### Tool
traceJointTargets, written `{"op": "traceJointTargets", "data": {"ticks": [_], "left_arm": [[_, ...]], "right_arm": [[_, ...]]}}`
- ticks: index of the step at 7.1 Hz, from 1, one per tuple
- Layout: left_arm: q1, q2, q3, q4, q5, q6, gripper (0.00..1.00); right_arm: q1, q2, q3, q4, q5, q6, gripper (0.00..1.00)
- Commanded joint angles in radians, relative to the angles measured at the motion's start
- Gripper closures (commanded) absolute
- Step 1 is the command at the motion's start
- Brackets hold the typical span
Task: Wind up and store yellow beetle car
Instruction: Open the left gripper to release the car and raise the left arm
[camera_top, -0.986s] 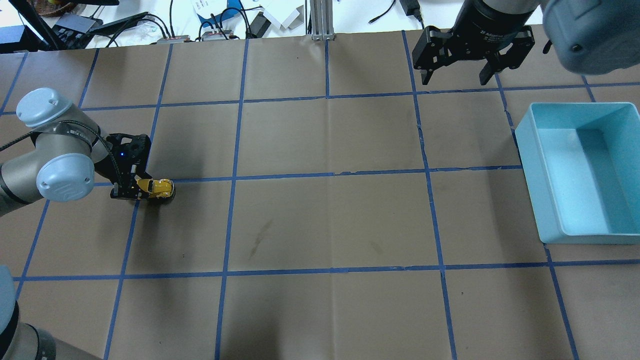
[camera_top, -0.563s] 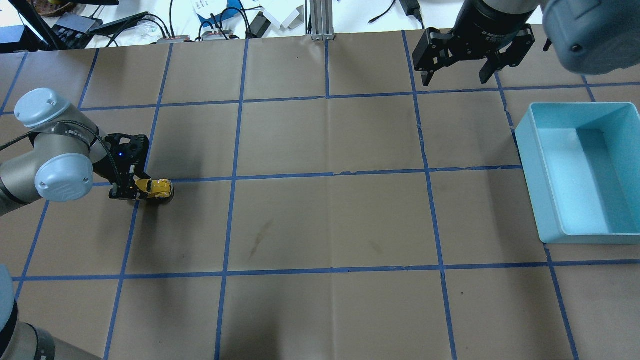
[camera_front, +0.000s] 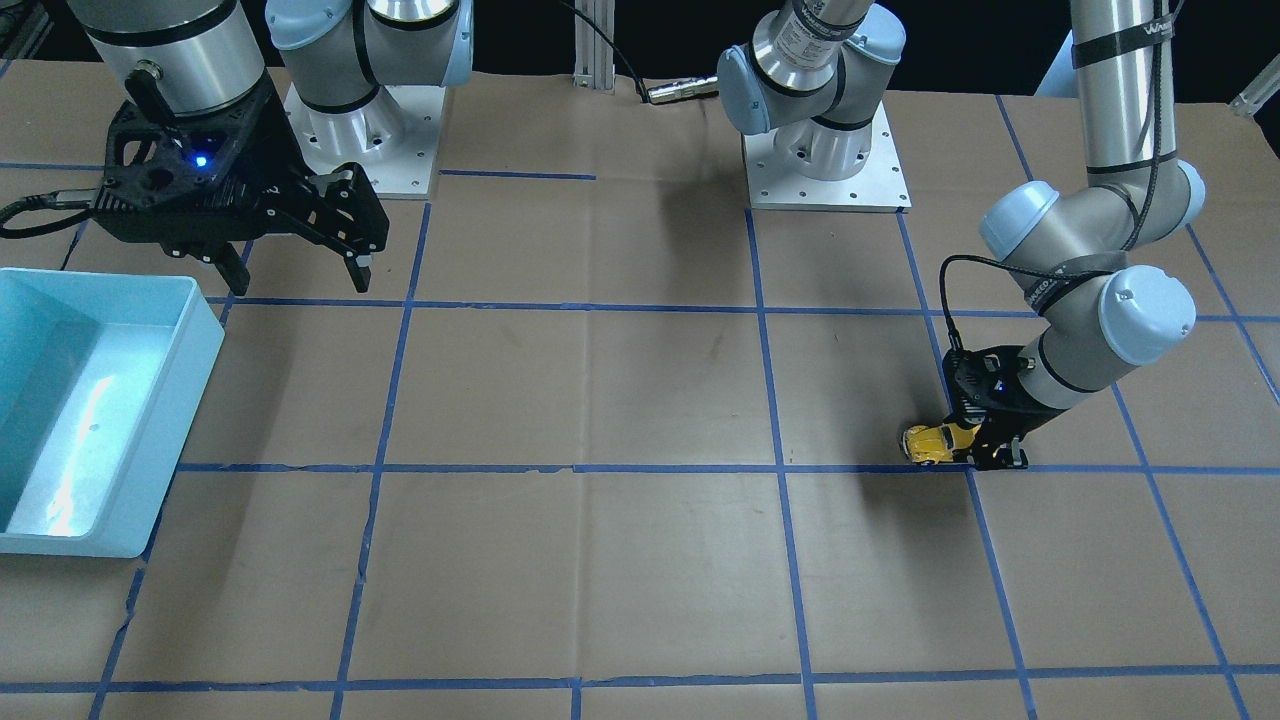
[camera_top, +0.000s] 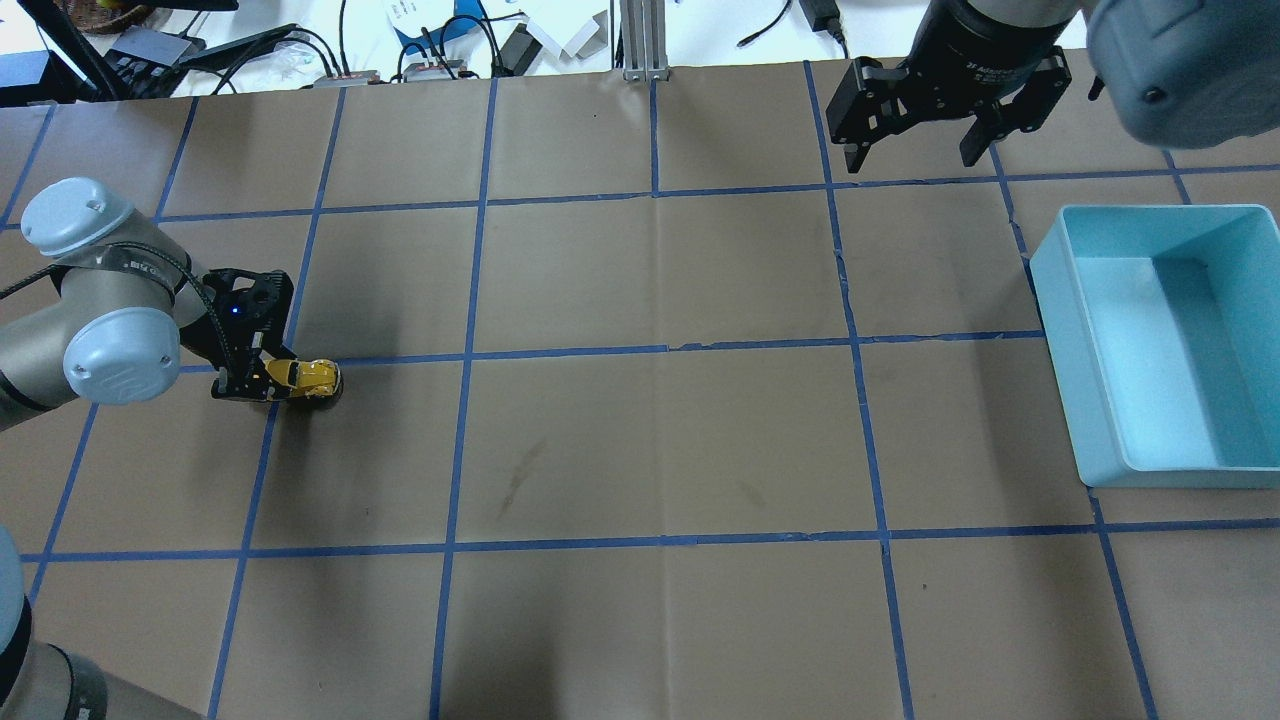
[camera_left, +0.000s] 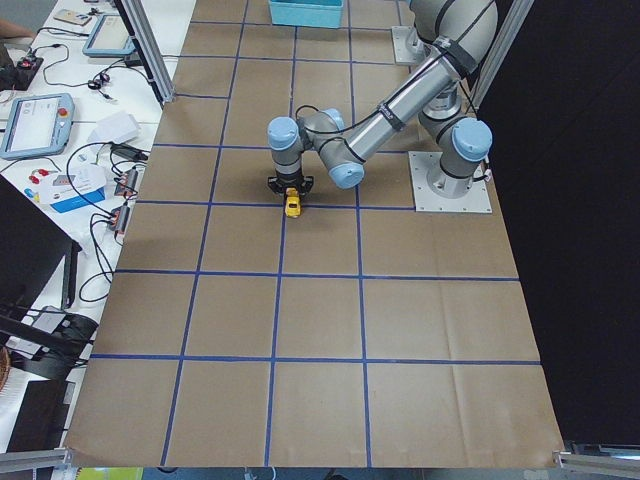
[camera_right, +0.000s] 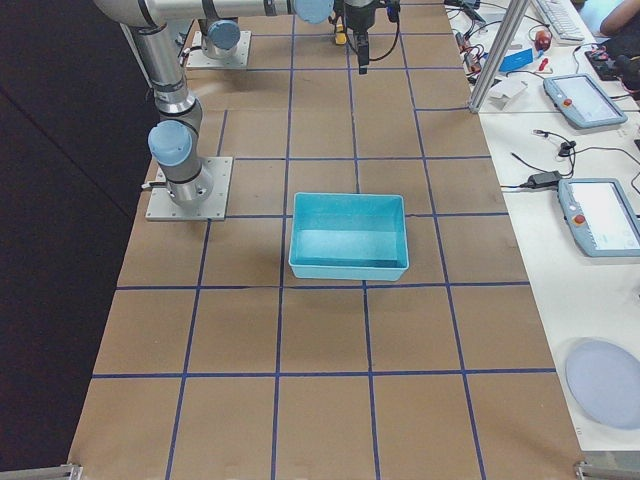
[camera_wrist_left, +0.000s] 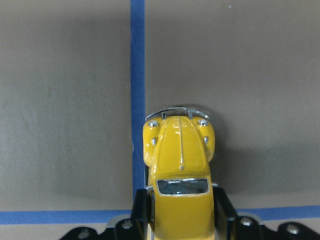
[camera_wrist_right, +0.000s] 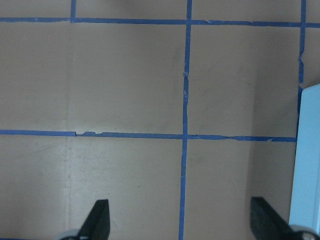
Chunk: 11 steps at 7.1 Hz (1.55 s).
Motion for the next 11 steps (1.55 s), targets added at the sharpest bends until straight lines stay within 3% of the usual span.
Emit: {"op": "traceJointTargets", "data": {"ticks": [1, 11], "left_arm": [[-0.001, 0.004, 0.002, 0.001, 0.004, -0.002, 0.00], [-0.006, 0.032, 0.018, -0.019, 0.001, -0.023, 0.00]], "right_arm": [[0.000, 0.001, 0.000, 0.001, -0.022, -0.001, 0.00], [0.000, 0.003, 0.007, -0.002, -0.021, -0.018, 0.00]]}}
